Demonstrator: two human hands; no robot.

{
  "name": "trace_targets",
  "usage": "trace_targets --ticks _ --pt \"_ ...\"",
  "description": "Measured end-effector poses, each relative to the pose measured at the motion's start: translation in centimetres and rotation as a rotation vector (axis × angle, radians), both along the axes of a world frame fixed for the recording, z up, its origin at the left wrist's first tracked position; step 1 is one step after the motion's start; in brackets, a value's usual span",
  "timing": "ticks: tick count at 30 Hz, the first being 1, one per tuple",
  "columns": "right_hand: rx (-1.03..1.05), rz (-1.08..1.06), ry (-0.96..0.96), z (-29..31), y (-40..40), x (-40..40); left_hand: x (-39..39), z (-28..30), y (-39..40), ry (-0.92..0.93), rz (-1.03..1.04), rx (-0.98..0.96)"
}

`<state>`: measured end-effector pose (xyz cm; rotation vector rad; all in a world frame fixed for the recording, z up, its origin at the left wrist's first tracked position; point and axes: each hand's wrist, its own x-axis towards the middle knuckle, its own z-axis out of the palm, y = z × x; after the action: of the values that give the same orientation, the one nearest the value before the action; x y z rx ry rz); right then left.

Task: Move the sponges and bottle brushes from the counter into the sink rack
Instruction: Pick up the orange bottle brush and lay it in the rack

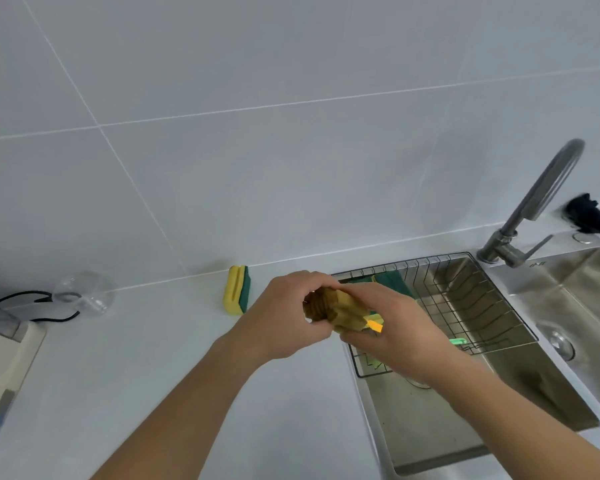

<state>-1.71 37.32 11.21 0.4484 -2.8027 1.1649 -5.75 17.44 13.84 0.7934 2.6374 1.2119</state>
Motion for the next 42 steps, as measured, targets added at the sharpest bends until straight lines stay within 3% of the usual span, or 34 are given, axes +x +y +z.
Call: trace_targets --ticks 5,10,21,37,42 --pt "-0.092 -0.105 0.012 -0.2 4.7 0.5 0.7 1.2 5.8 -0.073 -0.013 0.089" --pt "-0.429 -0.270 -0.140 -0.6 10.9 0.7 0.9 -0.7 10.2 -0.244 0.079 0.281" --pt "-1.197 -0.515 -0.314 -5.3 19.3 -0.9 1.1 -9.5 16.5 -0.352 0.120 -0.099" --pt "-1.300 -0.551 -0.487 -8.9 24.5 -5.1 -0.9 -14.2 21.9 -0.345 0.178 -0.195" --pt "-1.217 -0.506 -0.536 -10.7 26.7 -5.6 -2.4 -14.9 21.8 -0.292 0.130 -0.279"
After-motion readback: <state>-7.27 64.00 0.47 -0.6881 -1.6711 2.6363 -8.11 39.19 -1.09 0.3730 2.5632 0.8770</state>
